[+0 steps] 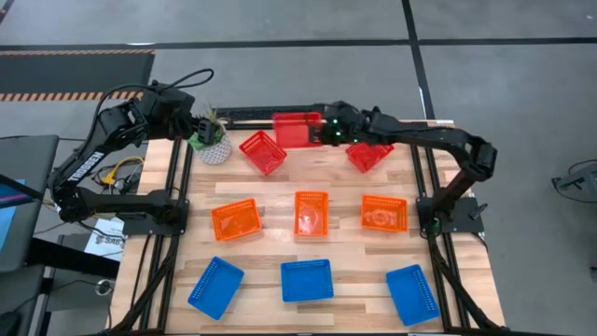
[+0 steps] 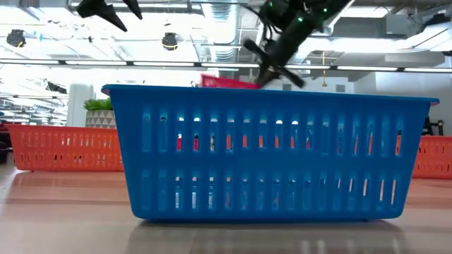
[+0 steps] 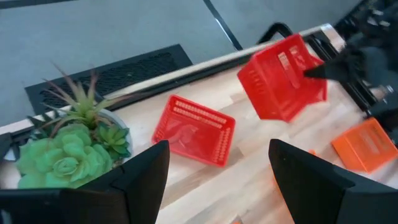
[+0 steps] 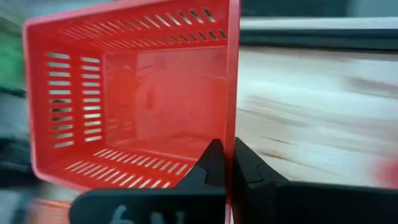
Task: Stack baskets by color
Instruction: Stack the middle red bin on top of the left red bin
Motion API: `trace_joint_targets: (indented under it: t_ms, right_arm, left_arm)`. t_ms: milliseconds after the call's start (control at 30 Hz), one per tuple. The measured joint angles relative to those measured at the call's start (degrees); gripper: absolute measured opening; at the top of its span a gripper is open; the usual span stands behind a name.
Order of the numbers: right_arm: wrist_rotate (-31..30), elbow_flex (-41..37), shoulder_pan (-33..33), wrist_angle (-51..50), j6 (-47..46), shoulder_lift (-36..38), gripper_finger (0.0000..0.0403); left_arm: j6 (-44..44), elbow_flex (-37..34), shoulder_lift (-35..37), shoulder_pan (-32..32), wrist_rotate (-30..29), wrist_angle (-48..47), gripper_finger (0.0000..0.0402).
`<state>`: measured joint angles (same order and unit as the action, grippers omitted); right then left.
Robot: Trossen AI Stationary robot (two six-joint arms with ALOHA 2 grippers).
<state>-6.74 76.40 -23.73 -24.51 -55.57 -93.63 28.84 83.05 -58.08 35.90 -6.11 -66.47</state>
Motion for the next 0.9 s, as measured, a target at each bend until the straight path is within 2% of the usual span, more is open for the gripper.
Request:
trace_joint_targets:
  t_ms: [300, 467, 600, 900]
  right_arm:
    - [-6.1, 0.0, 8.8, 32.7, -28.0, -10.0, 0.0005]
    - [-12.8, -0.1, 12.8, 35.5, -39.4, -16.1, 0.0007]
    - [-15.8, -0.1, 14.8, 35.7, -45.7, -19.6, 0.0009]
    - [-21.0, 0.1, 14.7, 33.8, -49.2, -22.0, 0.0013]
  left_arm:
    - [4.0, 0.0, 1.3, 0.0, -5.3, 4.2, 0.0263]
    - [4.7, 0.0, 2.6, 0.0, -5.5, 8.2, 0.0263]
    - [4.7, 0.0, 3.5, 0.0, -5.7, 10.2, 0.0263]
    - [3.4, 0.0, 3.9, 0.0, -6.6, 10.8, 0.0263]
